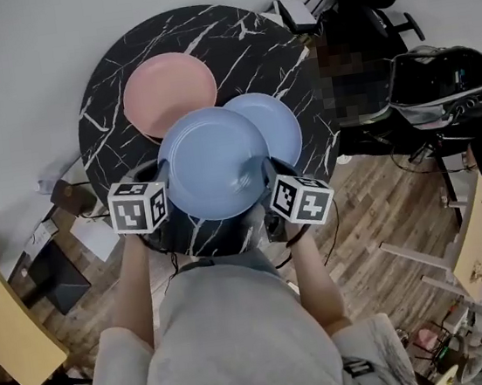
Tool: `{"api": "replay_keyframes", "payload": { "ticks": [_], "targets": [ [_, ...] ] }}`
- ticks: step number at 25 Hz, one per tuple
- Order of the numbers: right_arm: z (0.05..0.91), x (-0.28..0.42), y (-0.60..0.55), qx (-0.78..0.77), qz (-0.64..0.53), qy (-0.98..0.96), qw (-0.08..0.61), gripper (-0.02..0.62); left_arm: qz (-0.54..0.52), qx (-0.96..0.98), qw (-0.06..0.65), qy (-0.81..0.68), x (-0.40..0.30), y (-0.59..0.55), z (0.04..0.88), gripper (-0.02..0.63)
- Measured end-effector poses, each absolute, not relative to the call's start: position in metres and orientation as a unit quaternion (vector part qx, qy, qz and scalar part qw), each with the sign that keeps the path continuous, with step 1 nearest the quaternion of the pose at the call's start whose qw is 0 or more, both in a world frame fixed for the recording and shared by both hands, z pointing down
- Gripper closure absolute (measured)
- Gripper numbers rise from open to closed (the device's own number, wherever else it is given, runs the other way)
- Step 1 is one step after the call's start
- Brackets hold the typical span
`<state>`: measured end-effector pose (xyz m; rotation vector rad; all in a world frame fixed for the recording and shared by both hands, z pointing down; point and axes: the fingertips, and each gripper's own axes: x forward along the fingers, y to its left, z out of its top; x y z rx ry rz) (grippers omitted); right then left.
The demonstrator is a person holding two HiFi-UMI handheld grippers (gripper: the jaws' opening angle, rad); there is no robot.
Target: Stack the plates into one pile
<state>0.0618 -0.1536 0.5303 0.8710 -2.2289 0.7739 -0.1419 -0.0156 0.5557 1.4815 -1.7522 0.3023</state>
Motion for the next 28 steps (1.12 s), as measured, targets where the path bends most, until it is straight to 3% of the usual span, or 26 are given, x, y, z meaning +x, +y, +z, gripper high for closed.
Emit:
{"api": "replay_keyframes", "payload": {
  "ticks": [10,28],
  "targets": [
    [0.524,0.094,-0.207,0.355,0.3,-0.834,0.297,0.578,0.13,0.622,0.4,-0.661,-0.117,-0.085,0.556,0.512],
    [0.566,0.129,-0.262,0.386,0.304,-0.802,0.34,0.577,0.189,0.635,0.423,-0.618,-0.084,-0.148,0.601,0.502]
  ]
}}
